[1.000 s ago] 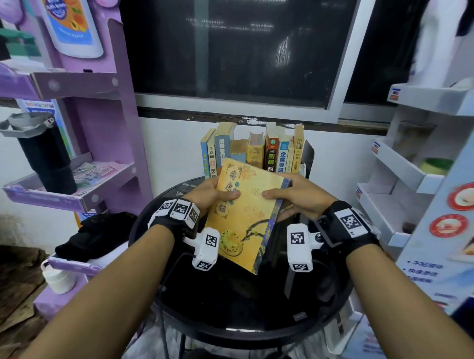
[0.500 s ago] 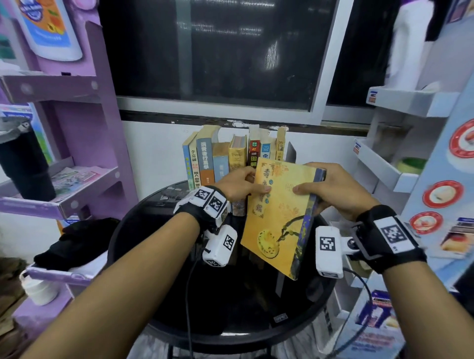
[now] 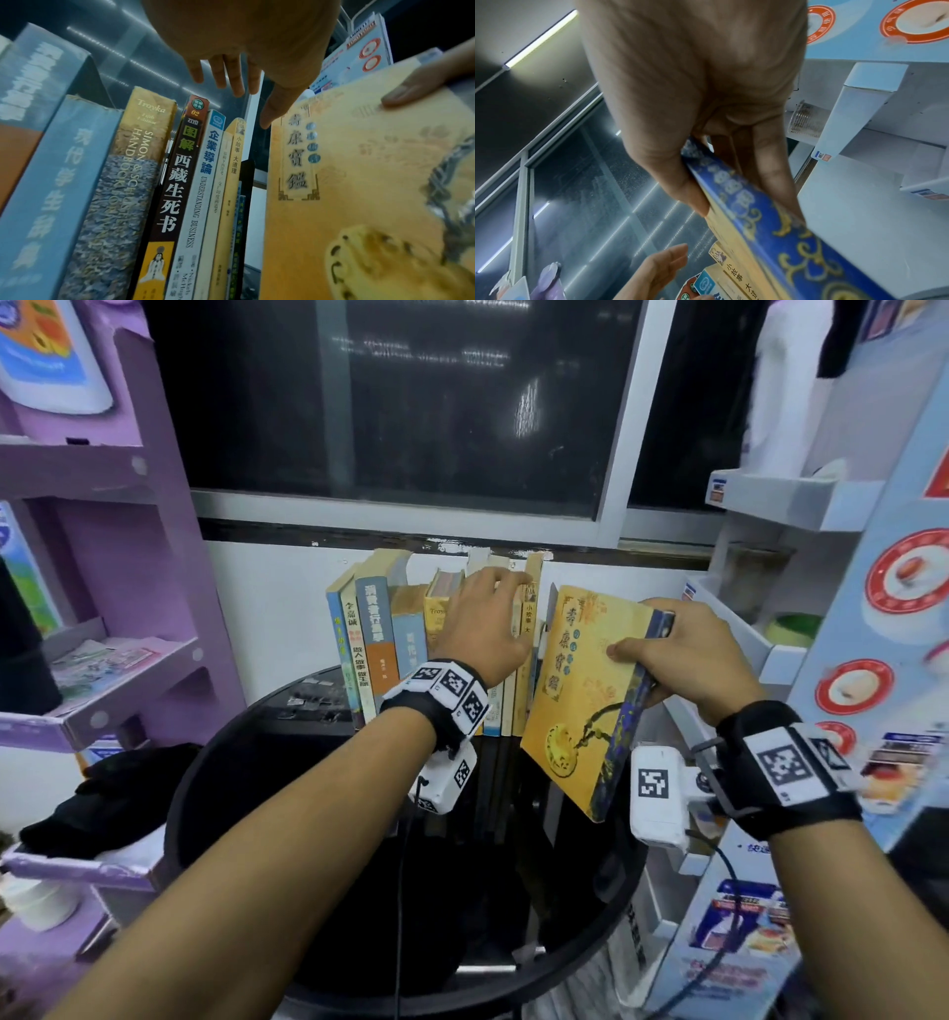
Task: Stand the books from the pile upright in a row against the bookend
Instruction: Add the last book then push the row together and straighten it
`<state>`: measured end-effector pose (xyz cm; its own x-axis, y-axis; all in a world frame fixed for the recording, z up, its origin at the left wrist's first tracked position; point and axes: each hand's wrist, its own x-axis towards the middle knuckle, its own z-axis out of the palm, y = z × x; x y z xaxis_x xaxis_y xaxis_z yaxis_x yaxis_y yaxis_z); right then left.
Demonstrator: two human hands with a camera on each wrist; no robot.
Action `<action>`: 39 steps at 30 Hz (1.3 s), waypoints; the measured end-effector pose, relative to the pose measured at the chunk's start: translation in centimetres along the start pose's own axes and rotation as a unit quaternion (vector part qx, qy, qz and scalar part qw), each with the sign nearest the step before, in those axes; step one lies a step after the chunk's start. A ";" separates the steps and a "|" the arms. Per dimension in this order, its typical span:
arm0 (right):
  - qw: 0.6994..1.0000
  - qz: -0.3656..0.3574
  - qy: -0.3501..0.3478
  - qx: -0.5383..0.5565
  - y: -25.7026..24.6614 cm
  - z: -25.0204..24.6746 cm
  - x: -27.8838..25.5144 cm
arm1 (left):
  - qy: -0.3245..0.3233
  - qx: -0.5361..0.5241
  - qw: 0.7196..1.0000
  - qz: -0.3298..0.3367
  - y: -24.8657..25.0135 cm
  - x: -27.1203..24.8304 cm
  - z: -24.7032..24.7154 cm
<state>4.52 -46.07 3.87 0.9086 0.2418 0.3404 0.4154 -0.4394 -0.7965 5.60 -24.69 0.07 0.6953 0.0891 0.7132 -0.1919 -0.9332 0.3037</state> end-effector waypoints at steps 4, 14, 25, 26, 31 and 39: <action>0.999 -0.012 0.017 -0.037 -0.4 0.1 0.8 | -0.006 0.089 0.995 0.038 -0.1 0.8 1.5; 0.991 -0.044 0.062 -0.106 0.1 -0.1 2.6 | -0.026 0.172 0.983 0.063 0.6 2.7 5.1; 0.985 -0.076 0.088 -0.124 0.9 -0.3 4.4 | 0.019 0.239 0.969 0.055 -1.1 2.7 8.1; 0.985 -0.079 0.089 -0.121 0.9 0.0 4.6 | 0.020 0.240 0.969 0.056 -1.3 2.8 8.1; 0.985 -0.081 0.085 -0.123 0.6 1.3 5.4 | 0.031 0.239 0.969 0.050 -2.1 2.9 8.1; 0.981 -0.087 0.085 -0.149 0.1 1.9 6.0 | 0.054 0.235 0.970 0.039 -1.9 3.0 8.6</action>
<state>9.93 -43.01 4.89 0.8064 0.1996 0.5567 0.5362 -0.6437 -0.5460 14.04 -25.62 -3.87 0.6099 0.0232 0.7922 0.1136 -0.9918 -0.0584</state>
